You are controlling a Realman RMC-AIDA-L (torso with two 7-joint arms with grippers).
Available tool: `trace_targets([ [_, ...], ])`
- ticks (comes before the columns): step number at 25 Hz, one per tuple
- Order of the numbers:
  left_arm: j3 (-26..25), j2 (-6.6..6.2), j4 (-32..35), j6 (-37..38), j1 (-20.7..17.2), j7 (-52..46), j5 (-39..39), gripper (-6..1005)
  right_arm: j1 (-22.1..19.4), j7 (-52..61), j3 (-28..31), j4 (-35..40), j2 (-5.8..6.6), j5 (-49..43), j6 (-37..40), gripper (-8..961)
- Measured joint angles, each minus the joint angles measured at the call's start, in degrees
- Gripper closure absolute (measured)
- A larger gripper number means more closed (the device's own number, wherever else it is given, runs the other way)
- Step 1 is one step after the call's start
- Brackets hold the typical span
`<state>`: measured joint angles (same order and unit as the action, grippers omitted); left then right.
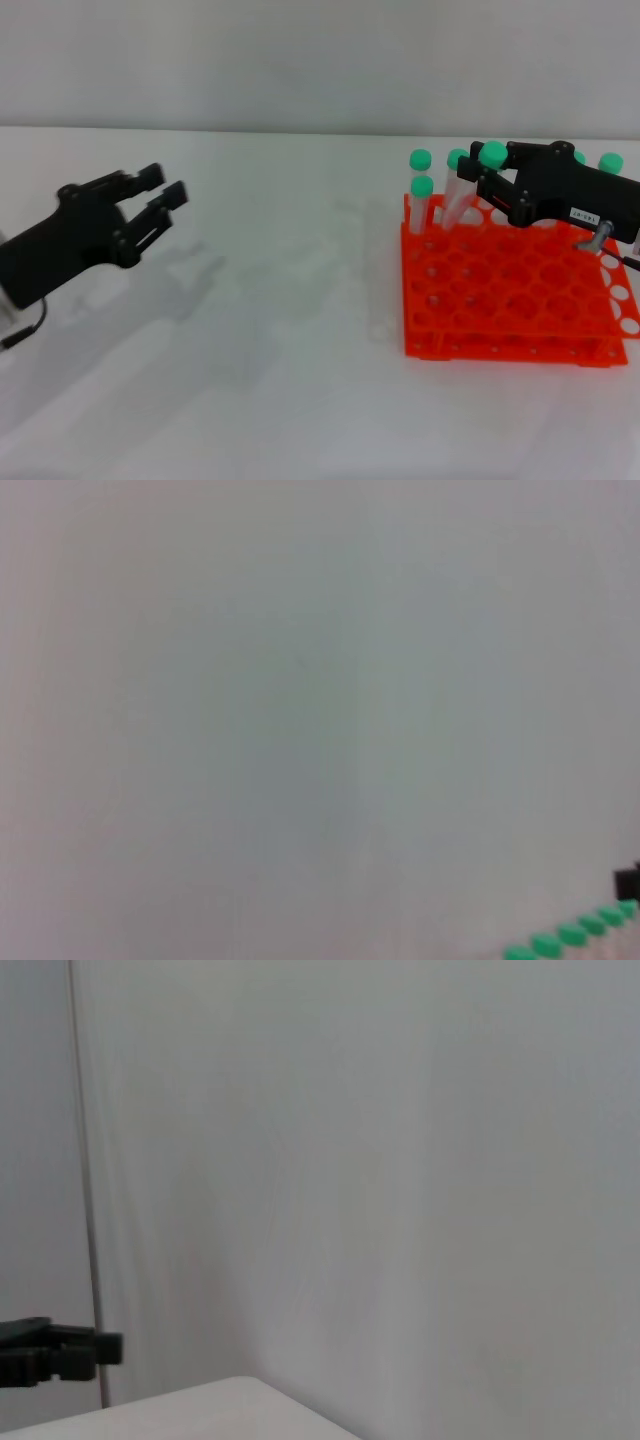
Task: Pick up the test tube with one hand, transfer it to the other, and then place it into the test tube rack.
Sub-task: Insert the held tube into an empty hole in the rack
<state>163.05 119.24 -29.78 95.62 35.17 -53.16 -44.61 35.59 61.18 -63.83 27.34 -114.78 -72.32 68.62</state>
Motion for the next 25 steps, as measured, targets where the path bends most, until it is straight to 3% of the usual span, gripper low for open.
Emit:
trace_targets([
  [7, 0.0, 0.02, 7.2, 0.1, -7.1, 8.6, -8.3, 637, 0.3, 0.0, -0.2, 0.1, 0.00, -1.1, -1.7, 741],
  [25, 0.0, -0.06, 10.7, 0.5, -8.1, 10.0, -7.9, 636, 1.2, -0.7, -1.8, 0.3, -0.26, -1.5, -6.4, 697],
])
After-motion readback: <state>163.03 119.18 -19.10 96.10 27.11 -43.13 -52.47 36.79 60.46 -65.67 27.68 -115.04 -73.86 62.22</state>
